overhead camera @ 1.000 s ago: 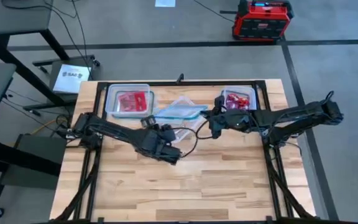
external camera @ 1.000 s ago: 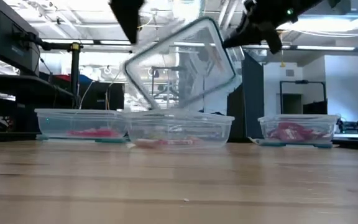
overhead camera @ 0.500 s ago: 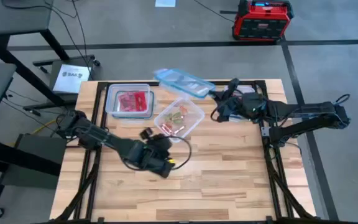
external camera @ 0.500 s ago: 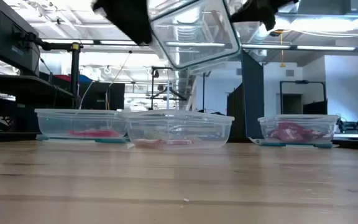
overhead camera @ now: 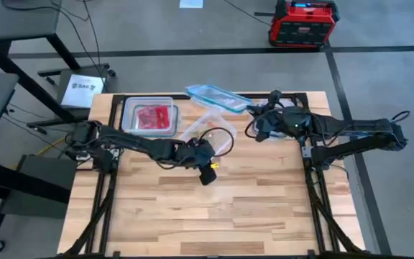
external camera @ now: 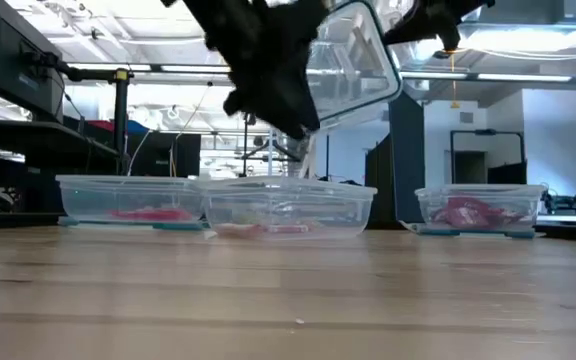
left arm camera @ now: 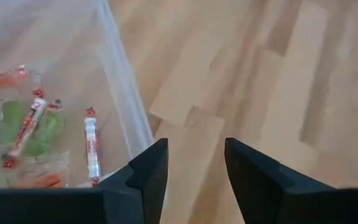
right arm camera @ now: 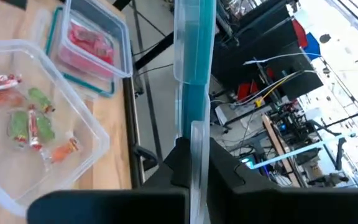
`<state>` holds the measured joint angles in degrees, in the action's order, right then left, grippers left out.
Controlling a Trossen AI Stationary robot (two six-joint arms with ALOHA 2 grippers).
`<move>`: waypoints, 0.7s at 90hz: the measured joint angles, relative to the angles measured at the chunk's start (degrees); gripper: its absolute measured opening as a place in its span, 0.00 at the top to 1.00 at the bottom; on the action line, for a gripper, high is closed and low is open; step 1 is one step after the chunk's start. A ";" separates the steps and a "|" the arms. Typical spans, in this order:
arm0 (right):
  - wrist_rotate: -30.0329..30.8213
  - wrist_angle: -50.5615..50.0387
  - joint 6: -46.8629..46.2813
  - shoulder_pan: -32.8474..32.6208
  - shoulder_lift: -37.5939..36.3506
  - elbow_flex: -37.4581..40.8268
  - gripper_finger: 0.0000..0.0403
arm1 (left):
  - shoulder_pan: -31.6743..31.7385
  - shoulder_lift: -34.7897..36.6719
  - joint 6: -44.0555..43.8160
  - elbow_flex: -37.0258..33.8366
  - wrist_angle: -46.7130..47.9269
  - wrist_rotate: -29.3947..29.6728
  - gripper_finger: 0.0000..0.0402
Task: Sort candy
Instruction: Close the center transparent bin
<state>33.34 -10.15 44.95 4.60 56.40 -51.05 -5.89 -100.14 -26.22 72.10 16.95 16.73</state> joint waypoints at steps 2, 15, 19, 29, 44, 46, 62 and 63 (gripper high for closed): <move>0.00 0.00 0.02 0.10 0.01 0.00 1.00 | 0.22 -0.51 -0.02 0.00 0.02 -0.02 0.64; 0.07 0.10 0.03 0.90 0.01 0.00 1.00 | 1.13 -3.42 -0.51 0.00 -0.04 0.39 0.64; 0.07 0.09 0.04 1.12 0.02 0.00 1.00 | 1.40 -4.19 -0.73 0.02 -0.03 0.89 0.64; 0.04 0.09 0.04 1.22 0.02 0.00 1.00 | 2.00 -5.97 -0.33 0.02 -0.26 1.52 0.64; -0.02 0.09 0.04 1.20 0.02 0.00 1.00 | 2.48 -8.02 2.70 0.02 0.22 2.59 0.64; -0.02 0.11 0.04 1.20 0.02 0.00 1.00 | 2.51 -8.42 3.23 0.02 0.29 2.60 0.64; -0.13 -0.36 0.04 1.20 0.02 0.00 1.00 | 2.28 -9.73 10.69 0.02 0.40 -1.36 0.74; -0.22 -0.43 0.04 1.20 0.02 0.00 1.00 | 2.19 -9.73 11.04 0.02 0.46 -1.62 0.76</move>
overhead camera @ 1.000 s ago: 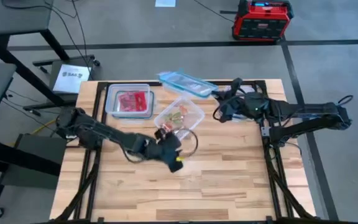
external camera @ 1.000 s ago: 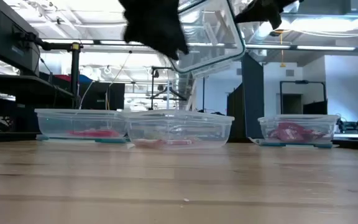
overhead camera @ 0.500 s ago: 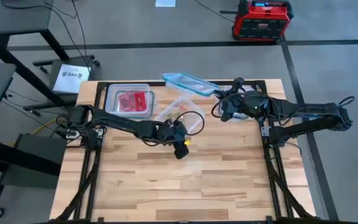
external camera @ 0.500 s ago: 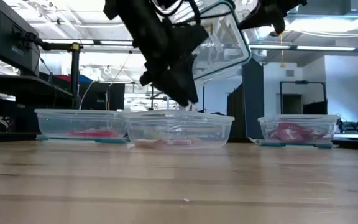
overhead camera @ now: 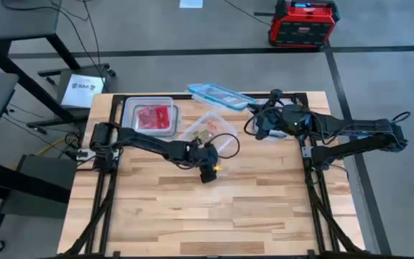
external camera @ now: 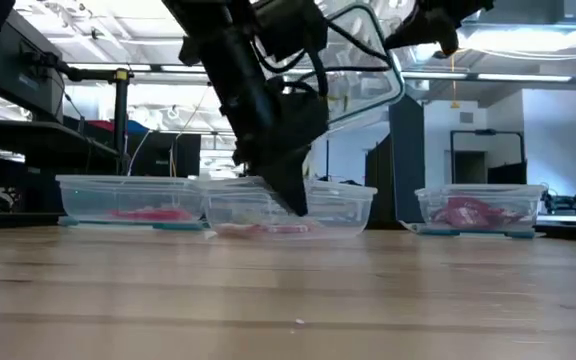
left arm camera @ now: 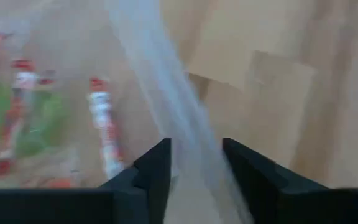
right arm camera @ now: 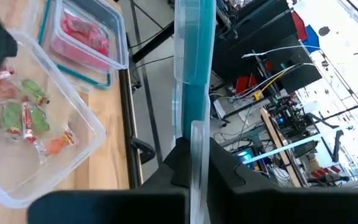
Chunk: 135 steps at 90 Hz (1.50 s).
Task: Sort candy
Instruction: Close the center transparent bin
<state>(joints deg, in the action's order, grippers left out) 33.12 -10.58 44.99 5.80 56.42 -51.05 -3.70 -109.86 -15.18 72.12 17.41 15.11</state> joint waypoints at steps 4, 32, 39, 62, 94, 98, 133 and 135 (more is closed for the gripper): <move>-0.50 -0.15 0.00 -0.06 0.02 0.00 1.00 | -0.30 0.01 1.17 0.03 0.17 -1.11 0.84; -11.69 -2.70 -0.22 -0.40 0.02 0.02 1.00 | -4.35 0.63 14.61 1.42 8.96 -7.63 0.99; -13.46 -4.13 -0.96 -1.21 0.02 0.02 1.00 | -4.42 0.63 13.37 1.44 10.04 -7.95 0.98; -13.68 -5.46 -0.98 -5.15 -0.15 3.18 1.00 | -4.58 0.29 13.62 2.07 9.96 -7.83 0.90; -13.55 0.97 1.86 -8.65 -0.42 6.56 1.00 | -7.84 0.35 12.91 17.33 32.89 -7.45 0.77; -13.55 1.41 1.86 -9.25 -0.41 7.41 1.00 | -8.60 0.35 12.53 19.94 36.56 -7.31 0.77; -11.71 12.54 2.10 -16.21 -0.32 17.76 1.00 | -17.99 1.68 1.07 37.11 48.81 -5.01 0.77; -11.71 12.91 2.11 -16.51 -0.27 18.41 1.00 | -18.49 1.83 0.38 37.50 49.17 -4.33 0.77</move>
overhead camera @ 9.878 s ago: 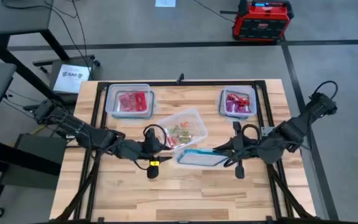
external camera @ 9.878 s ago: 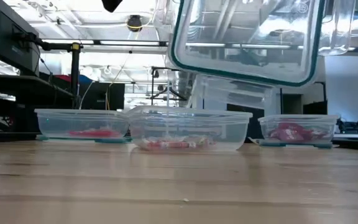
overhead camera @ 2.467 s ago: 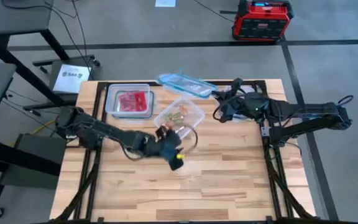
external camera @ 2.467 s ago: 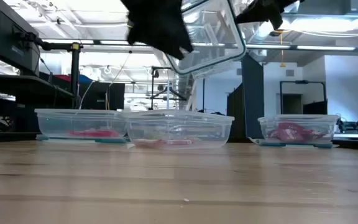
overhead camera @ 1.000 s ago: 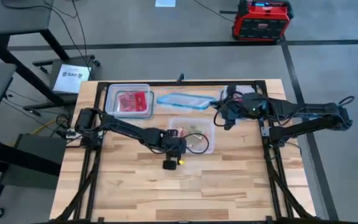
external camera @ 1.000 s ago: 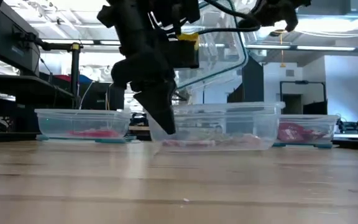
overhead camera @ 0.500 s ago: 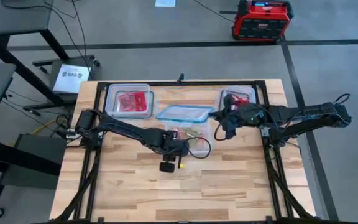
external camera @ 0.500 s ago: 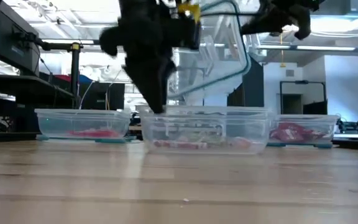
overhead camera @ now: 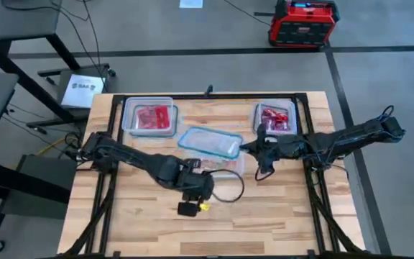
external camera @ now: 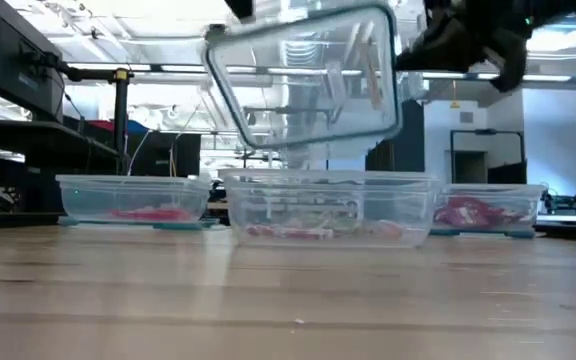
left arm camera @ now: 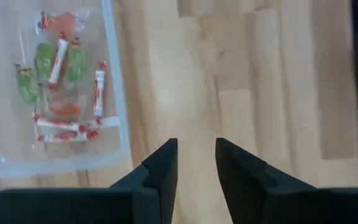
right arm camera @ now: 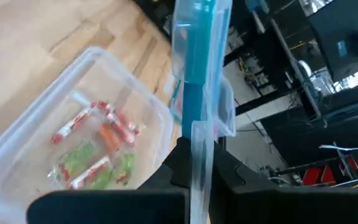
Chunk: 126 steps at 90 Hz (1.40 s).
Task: Sort candy
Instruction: Close the center transparent bin
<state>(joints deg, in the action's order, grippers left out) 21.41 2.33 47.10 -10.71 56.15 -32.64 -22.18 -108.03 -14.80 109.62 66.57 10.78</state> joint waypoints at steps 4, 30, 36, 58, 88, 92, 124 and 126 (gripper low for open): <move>-0.12 0.72 0.12 -0.47 0.01 1.32 1.00 | -1.00 0.50 -1.56 0.20 0.61 1.72 0.77; -0.07 1.58 -0.35 -4.27 0.10 7.83 1.00 | -3.40 1.49 -8.13 0.23 2.31 5.90 0.77; -0.11 1.55 -0.06 -5.28 0.08 8.17 1.00 | -3.37 1.49 -8.56 0.23 2.54 6.00 0.77; -0.21 0.80 0.08 -4.83 0.11 10.37 0.93 | -3.35 1.49 -9.95 0.23 2.51 6.06 0.77; -0.52 0.94 -1.62 -2.64 1.03 10.42 0.84 | -3.35 1.47 -11.22 0.20 -0.25 6.19 0.77; -0.70 1.13 -2.58 -2.64 1.75 10.42 0.81 | -3.35 1.47 -11.22 0.20 -0.33 6.18 0.77; 6.68 1.42 -6.41 -4.66 4.64 7.42 0.51 | -3.25 1.47 -11.36 0.20 -0.04 8.88 0.77; 7.94 1.40 -6.31 -4.78 4.45 6.86 0.50 | -3.25 1.47 -11.35 0.19 0.01 9.87 0.77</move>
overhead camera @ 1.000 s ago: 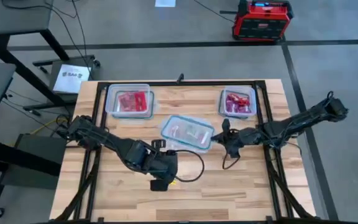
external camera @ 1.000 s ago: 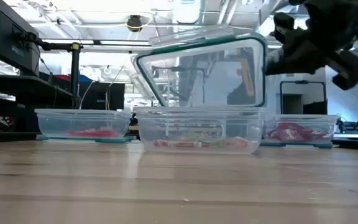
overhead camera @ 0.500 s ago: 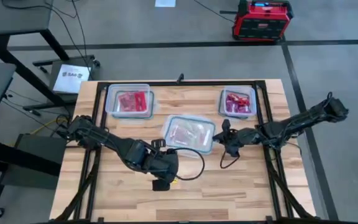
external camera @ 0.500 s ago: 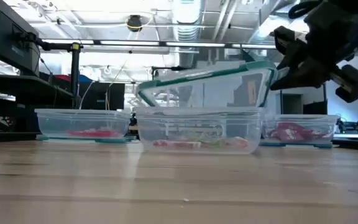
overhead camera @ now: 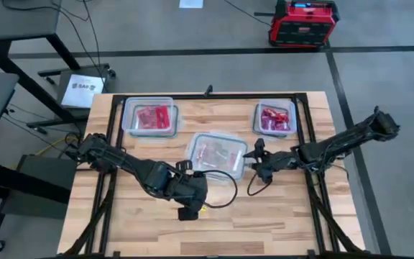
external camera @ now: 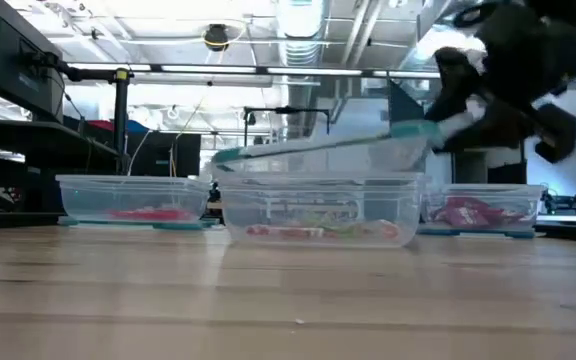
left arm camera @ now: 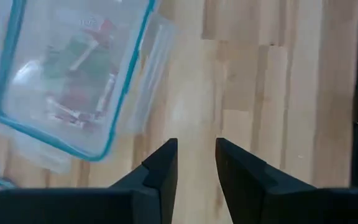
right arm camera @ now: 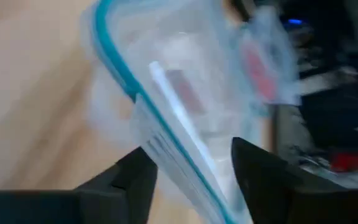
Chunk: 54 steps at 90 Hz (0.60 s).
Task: Sort candy
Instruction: Close the center transparent bin
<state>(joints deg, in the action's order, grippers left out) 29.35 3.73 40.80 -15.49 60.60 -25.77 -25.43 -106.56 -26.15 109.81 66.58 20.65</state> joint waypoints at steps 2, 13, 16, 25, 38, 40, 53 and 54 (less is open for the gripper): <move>1.02 0.08 0.35 0.04 -0.09 -0.61 0.49 | 0.00 0.00 0.15 -0.06 -0.01 0.85 0.77; 3.12 -0.15 1.92 1.25 -0.17 -2.00 0.44 | 0.09 0.00 0.54 -0.87 0.31 4.72 0.77; 3.14 -0.55 1.24 1.51 -0.15 -2.00 0.44 | 0.28 0.00 0.35 -1.34 0.30 5.09 0.77; 2.35 -3.17 -1.31 1.55 -0.16 -2.00 0.44 | 0.70 0.00 -1.05 -2.97 0.43 4.96 0.77; 3.49 -8.01 -2.00 1.48 -0.15 -2.01 0.44 | 1.04 -0.07 -2.21 -4.99 0.75 4.96 0.77; 4.39 -9.16 -2.36 1.34 -0.21 -2.02 0.44 | 1.17 -0.07 -2.61 -5.28 0.88 4.92 0.77; 7.94 -16.65 -9.79 -0.70 -0.36 -2.02 0.44 | 2.04 -0.07 -6.03 -6.81 3.46 2.54 0.77; 7.93 -16.99 -10.81 -0.86 -0.36 -2.02 0.44 | 2.10 -0.07 -6.24 -6.95 3.50 2.35 0.77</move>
<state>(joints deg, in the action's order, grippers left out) 37.28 -13.26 29.99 -16.34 60.25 -27.79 -23.33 -106.63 -32.39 102.86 70.08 23.00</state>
